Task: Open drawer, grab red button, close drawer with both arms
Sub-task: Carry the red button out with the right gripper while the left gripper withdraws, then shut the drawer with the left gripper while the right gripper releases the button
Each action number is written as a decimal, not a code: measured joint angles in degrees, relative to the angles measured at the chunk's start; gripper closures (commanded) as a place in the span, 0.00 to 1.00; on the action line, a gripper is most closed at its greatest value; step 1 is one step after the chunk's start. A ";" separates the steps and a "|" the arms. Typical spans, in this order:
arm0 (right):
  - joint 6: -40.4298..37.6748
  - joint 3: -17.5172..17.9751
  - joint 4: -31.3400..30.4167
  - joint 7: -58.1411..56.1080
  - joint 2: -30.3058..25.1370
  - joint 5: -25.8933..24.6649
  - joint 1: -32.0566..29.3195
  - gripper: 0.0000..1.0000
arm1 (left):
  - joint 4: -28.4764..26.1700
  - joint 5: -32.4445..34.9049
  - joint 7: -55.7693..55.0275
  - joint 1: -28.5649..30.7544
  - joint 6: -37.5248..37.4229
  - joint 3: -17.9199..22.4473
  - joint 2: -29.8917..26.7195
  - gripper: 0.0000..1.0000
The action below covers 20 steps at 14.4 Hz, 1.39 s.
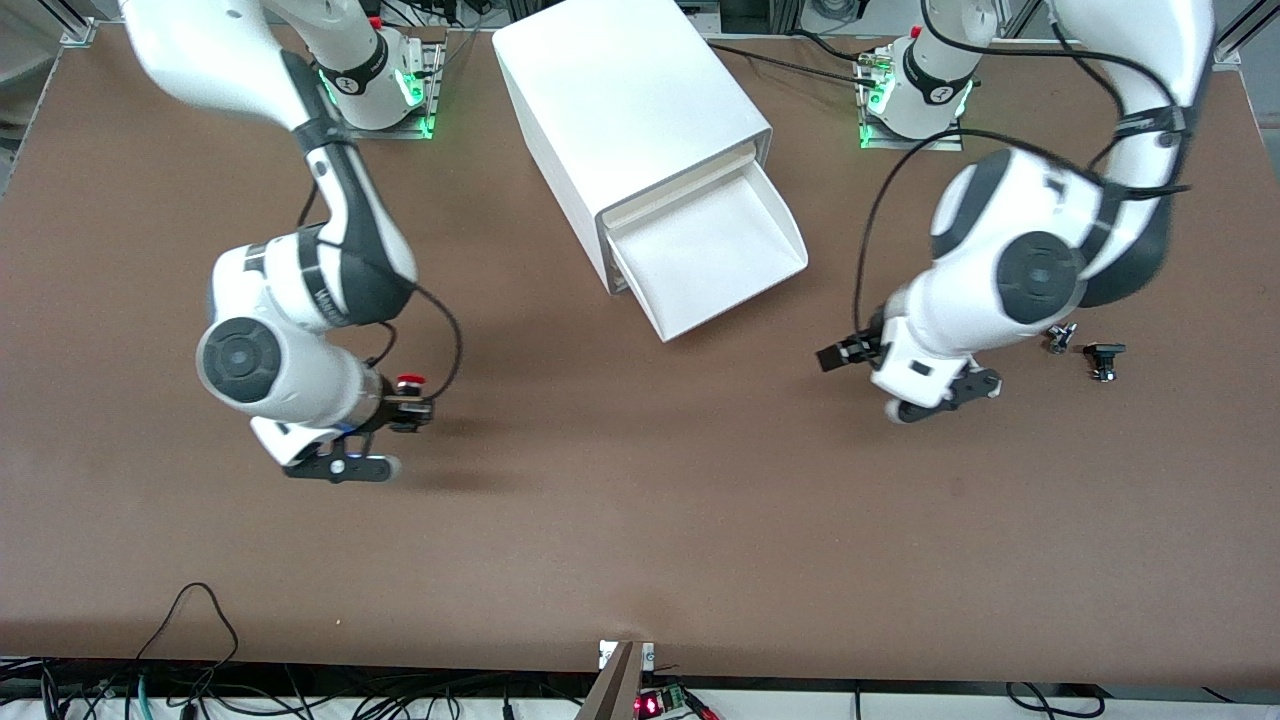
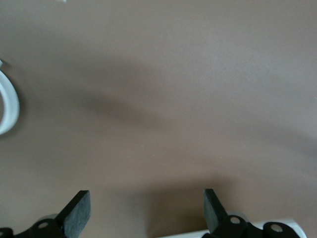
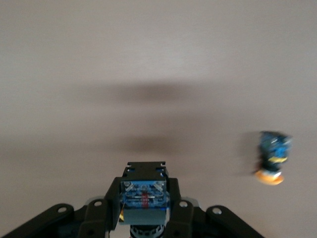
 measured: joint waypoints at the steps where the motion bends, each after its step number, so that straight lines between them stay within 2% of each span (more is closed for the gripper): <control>1: 2.22 -0.27 -2.78 -2.56 -0.47 0.00 -1.32 1.00 | -2.08 0.88 -3.57 -1.41 1.64 -0.33 0.00 0.00; 4: 8.26 -0.46 -8.87 -6.19 -0.99 0.00 -3.24 1.00 | -7.19 1.97 -13.31 -6.24 8.53 -0.56 0.00 0.00; 6: 12.47 -0.48 -11.95 -7.05 -0.93 0.00 -4.05 1.00 | -10.99 5.45 -19.17 -9.12 14.47 -0.60 0.02 0.00; 8: 15.57 -0.48 -14.06 -7.21 -0.37 0.00 -4.61 0.98 | -13.28 7.74 -22.02 -10.10 17.04 -0.60 0.03 0.00; 10: 17.38 -0.48 -14.92 -7.21 0.97 0.00 -4.91 0.83 | -14.08 7.82 -23.55 -10.75 17.40 -0.61 0.02 0.00; 11: 18.05 -0.48 -15.15 -7.21 1.82 0.00 -5.05 0.72 | -14.34 7.83 -24.50 -11.21 17.42 -0.61 0.03 0.00; 12: 18.57 -0.48 -15.30 -7.21 2.61 0.00 -5.19 0.55 | -14.57 7.83 -24.99 -11.66 17.42 -0.62 0.02 0.00; 14: 19.35 -0.48 -15.43 -7.21 3.81 0.00 -5.37 0.08 | -15.15 7.83 -25.60 -12.53 17.42 -0.63 0.05 0.00; 15: 19.53 -0.48 -15.45 -7.21 4.16 0.00 -5.44 0.01 | -15.36 7.84 -25.75 -12.84 17.42 -0.68 0.08 0.00; 20: 20.33 -0.47 -15.10 -7.21 3.85 0.00 -5.67 0.01 | -16.18 7.84 -26.00 -12.93 16.78 -3.53 0.07 0.00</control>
